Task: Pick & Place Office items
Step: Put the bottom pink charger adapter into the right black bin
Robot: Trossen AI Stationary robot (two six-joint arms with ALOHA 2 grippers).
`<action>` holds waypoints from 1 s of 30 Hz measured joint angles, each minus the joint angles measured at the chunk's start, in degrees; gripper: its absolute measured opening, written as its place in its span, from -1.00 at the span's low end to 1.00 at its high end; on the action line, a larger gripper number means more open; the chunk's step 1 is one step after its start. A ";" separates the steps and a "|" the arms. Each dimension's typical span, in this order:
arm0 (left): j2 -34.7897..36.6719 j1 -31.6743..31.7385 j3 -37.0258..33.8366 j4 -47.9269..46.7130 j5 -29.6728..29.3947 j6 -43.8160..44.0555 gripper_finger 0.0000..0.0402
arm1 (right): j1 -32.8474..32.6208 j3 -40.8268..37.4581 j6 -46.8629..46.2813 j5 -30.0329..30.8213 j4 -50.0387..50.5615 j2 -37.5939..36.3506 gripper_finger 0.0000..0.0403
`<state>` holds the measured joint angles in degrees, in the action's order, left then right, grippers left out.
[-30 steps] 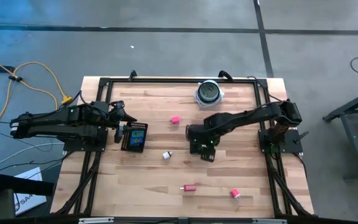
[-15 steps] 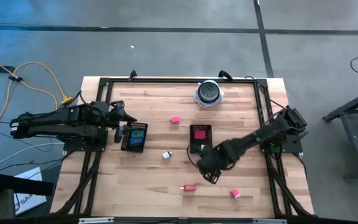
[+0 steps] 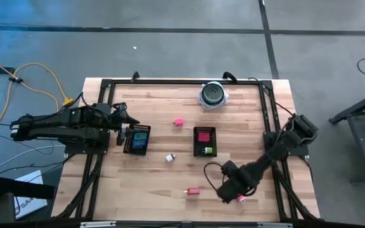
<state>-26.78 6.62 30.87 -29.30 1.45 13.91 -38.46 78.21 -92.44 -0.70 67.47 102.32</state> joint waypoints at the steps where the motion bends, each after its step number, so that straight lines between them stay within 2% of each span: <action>1: 0.00 0.01 0.00 0.00 0.00 -0.02 0.07 | -0.67 -0.61 -1.00 -0.47 -0.37 -0.01 -0.01; 15: 0.00 0.00 0.00 0.00 0.00 -0.01 0.07 | -7.10 -7.16 -10.99 -0.71 -12.16 0.01 -0.01; 30: -0.01 -0.01 0.00 0.00 0.00 0.00 0.07 | -9.71 -9.96 -14.50 0.71 -18.08 0.74 0.00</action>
<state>-26.79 6.61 30.87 -29.30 1.45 13.91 -48.17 68.25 -106.94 0.01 49.39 103.05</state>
